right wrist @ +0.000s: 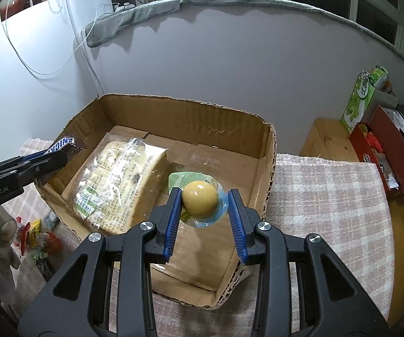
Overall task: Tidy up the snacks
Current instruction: 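Carry both candies over the box and open both tools to drop them, then grasp the brown candy bag with the left tool while the right tool grasps the red-wrapped pastry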
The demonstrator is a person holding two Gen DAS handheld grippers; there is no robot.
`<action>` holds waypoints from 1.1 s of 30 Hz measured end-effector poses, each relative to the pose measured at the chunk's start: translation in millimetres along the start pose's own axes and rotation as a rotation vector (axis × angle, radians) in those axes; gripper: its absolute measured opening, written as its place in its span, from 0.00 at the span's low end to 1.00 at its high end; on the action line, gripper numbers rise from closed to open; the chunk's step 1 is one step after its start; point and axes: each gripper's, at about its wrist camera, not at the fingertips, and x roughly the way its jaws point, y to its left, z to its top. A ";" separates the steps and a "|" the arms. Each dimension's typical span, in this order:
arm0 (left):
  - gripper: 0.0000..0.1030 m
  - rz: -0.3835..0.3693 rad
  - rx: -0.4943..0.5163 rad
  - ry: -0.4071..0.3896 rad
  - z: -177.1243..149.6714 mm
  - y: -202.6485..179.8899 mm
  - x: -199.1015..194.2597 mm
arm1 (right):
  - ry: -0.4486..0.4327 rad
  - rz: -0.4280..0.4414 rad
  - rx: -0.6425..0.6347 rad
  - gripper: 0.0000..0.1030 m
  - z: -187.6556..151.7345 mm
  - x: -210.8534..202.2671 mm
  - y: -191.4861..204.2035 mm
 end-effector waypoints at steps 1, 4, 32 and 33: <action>0.28 -0.001 -0.005 0.004 0.4 0.9 1.0 | -0.001 -0.002 -0.002 0.34 0.0 0.0 0.4; 0.34 0.007 -0.016 0.008 3.2 2.4 2.3 | -0.004 -0.007 -0.006 0.43 0.9 -1.1 1.6; 0.36 -0.008 -0.056 -0.115 -48.4 35.5 -121.8 | -0.038 0.100 -0.132 0.47 -68.0 -106.3 61.0; 0.36 -0.004 -0.062 -0.112 -53.3 39.6 -124.8 | -0.029 0.108 -0.138 0.47 -74.8 -108.6 65.1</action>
